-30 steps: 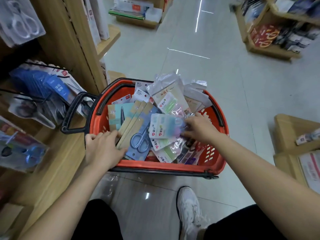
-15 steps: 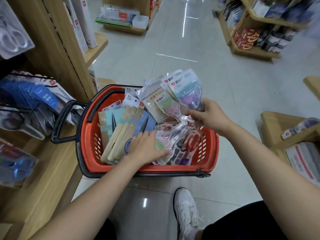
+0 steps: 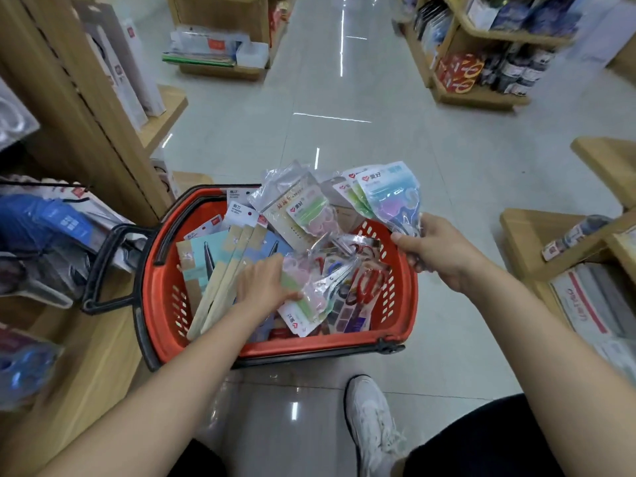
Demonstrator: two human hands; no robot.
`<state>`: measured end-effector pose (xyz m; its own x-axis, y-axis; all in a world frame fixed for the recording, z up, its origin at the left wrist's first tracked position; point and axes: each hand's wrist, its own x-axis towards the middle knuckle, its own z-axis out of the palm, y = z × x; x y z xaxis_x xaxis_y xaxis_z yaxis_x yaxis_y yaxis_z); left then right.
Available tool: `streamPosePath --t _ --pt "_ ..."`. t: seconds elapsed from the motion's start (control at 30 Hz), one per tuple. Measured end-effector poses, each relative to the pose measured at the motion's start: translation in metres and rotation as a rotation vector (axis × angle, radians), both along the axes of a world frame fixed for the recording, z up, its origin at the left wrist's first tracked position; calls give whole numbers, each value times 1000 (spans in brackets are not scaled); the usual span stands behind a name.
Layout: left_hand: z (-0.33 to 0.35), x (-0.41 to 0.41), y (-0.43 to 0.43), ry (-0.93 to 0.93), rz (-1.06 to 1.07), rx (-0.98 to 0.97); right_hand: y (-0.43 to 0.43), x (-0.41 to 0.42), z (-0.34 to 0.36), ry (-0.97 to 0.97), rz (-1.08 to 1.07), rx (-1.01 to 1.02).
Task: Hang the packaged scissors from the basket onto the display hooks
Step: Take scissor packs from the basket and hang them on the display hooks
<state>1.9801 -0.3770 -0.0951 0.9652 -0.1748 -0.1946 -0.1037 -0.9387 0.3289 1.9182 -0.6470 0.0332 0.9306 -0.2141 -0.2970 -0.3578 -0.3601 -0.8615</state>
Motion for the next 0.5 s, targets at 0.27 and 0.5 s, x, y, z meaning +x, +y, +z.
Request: streamPosePath --t 0.27,0.5 --pt "-6 -17 -20 70 -158 149 -2 4 2 27 31 -60" --pt "1 -24 -23 90 -92 -1 -6 3 -3 42 74 -126"
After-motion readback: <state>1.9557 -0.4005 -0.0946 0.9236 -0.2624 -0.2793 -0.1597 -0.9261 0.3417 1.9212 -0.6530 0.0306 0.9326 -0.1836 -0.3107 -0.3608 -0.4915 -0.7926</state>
